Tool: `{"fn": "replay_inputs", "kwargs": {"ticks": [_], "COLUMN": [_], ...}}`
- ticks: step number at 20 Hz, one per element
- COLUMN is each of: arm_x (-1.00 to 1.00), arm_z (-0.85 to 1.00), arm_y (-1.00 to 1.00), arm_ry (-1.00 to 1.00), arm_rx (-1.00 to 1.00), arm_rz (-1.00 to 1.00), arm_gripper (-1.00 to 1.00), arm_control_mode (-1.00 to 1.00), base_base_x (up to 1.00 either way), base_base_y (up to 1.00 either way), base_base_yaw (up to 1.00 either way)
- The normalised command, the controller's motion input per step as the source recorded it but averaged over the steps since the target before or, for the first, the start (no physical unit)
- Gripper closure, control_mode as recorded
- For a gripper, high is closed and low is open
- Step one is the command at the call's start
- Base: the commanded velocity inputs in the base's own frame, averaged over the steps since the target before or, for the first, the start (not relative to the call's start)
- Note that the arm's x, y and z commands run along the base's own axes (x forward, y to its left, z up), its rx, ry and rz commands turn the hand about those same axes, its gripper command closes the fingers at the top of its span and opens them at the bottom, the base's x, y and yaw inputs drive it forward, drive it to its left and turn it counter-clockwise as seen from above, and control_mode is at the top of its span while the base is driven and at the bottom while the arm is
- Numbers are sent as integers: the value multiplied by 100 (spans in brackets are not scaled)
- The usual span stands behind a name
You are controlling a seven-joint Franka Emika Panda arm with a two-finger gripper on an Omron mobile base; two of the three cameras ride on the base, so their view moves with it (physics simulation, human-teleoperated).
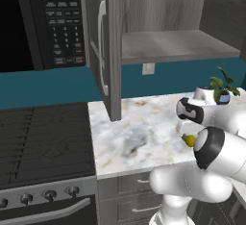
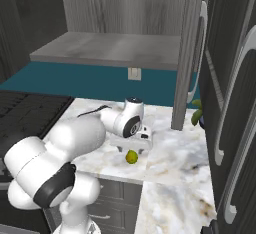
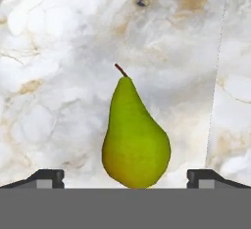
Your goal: Pick the pear from the counter and place it in the cabinet. Then close the cabinet.
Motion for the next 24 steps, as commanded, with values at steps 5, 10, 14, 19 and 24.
{"fn": "replay_inputs", "kwargs": {"ticks": [5, 10, 14, 19, 24], "arm_x": [28, -8, -27, -35, -1], "arm_z": [-34, -58, -56, 4, 98], "arm_y": [-1, -20, -10, 1, 1], "arm_ry": [0, 9, 4, -8, -22], "arm_rx": [0, -1, -6, -3, -1], "arm_rz": [0, 0, 0, 3, 4], "arm_gripper": [-100, 100, 100, 100, 100], "arm_control_mode": [-100, -100, -100, -100, -100], "base_base_x": [0, 0, 0, 0, 0], "base_base_y": [0, 0, 0, 0, 0], "base_base_yaw": [0, 0, 0, 0, 0]}}
